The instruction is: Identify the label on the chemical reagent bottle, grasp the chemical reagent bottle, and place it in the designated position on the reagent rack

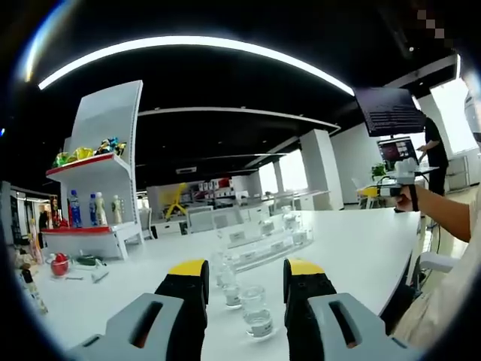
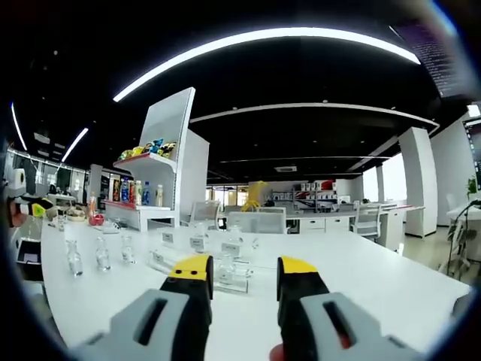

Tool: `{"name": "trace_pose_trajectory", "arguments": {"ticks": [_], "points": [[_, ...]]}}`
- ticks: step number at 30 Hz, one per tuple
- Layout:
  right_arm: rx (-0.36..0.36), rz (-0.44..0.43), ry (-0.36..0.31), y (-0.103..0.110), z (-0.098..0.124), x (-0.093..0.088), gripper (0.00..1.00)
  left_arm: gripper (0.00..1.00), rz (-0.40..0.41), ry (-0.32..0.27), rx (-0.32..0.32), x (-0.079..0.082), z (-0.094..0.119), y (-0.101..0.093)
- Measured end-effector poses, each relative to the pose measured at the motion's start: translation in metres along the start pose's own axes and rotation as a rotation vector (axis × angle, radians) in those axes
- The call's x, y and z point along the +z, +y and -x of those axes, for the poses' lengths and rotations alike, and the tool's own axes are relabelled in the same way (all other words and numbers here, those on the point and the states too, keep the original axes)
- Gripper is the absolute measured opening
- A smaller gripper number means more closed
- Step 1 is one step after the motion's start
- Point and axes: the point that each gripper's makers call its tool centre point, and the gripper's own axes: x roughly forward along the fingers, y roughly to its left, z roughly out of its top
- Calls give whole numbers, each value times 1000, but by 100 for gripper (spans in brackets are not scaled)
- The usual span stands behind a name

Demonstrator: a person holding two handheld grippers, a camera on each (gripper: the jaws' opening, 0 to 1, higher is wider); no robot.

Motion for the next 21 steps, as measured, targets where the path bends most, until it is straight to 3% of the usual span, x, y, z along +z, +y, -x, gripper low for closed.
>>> {"name": "trace_pose_trajectory", "arguments": {"ticks": [15, 21], "points": [[-37, 17, 1, -9, 41, 1, 33, 40, 12, -36, 33, 3, 6, 8], [-75, 37, 0, -24, 59, -1, 33, 40, 21, -42, 54, -1, 5, 17]]}}
